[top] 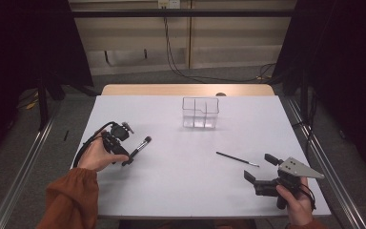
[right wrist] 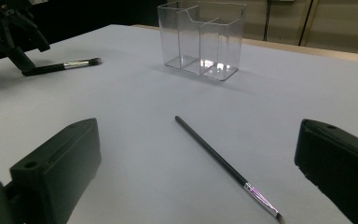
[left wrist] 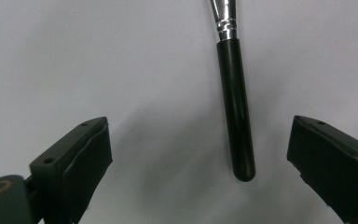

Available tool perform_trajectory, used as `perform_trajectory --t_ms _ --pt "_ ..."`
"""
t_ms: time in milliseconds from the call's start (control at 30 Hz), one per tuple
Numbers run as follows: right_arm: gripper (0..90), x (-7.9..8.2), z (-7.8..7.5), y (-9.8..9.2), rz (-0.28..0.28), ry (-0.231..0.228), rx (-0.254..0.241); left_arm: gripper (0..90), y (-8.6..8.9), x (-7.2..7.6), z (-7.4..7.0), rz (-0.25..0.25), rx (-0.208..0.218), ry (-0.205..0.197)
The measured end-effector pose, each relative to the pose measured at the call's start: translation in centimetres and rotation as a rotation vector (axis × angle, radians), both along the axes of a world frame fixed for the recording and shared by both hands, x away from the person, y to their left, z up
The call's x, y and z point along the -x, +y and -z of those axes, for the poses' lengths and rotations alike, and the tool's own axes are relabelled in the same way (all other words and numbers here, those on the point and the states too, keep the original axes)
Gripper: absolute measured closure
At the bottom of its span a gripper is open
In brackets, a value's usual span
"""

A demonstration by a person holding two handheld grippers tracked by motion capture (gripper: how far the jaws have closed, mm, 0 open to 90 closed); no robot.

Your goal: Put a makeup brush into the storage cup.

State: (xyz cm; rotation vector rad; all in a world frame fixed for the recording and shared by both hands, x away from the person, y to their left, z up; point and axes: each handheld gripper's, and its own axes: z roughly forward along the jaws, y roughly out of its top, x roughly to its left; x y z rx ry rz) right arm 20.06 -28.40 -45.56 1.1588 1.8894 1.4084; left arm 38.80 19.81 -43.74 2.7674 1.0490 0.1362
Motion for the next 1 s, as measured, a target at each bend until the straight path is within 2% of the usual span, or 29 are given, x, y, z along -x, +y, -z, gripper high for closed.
perform_trajectory --t_ms 200,333,400,467,500,533,733,833,867,1000 --pt "0.0 0.0 0.0 0.0 0.002 0.002 -0.003 16.6 -0.3 -0.3 0.4 0.012 -0.012 0.022" --pt "0.0 0.0 0.0 0.0 -0.001 0.003 -0.002 21.5 -0.9 -0.5 1.0 0.005 -0.043 0.043" --pt "0.0 0.0 0.0 0.0 -0.001 0.005 -0.001 27.0 -1.0 -0.4 1.0 0.006 -0.021 0.051" --pt "0.0 0.0 0.0 0.0 0.000 0.006 -0.002 33.5 -1.1 -0.3 0.9 0.006 -0.020 0.056" --pt "0.0 0.0 0.0 0.0 0.000 0.006 -0.002 33.5 -1.1 -0.3 0.9 0.005 -0.018 0.062" --pt "0.0 0.0 0.0 0.0 -0.001 0.005 -0.001 37.5 -1.1 -0.3 0.9 0.002 -0.020 0.067" --pt "0.0 0.0 0.0 0.1 -0.003 0.006 -0.001 41.4 -1.3 -0.3 0.8 -0.019 -0.031 0.087" --pt "0.0 0.0 0.0 0.0 -0.002 0.005 -0.002 48.6 -1.5 -0.2 0.7 -0.020 -0.036 0.099" --pt "0.0 0.0 0.0 0.0 -0.002 0.006 -0.002 53.9 -1.6 -0.2 0.7 -0.017 -0.037 0.102" --pt "0.0 0.0 0.0 0.0 -0.003 0.007 -0.001 58.7 -1.6 -0.4 0.6 -0.015 -0.046 0.123"
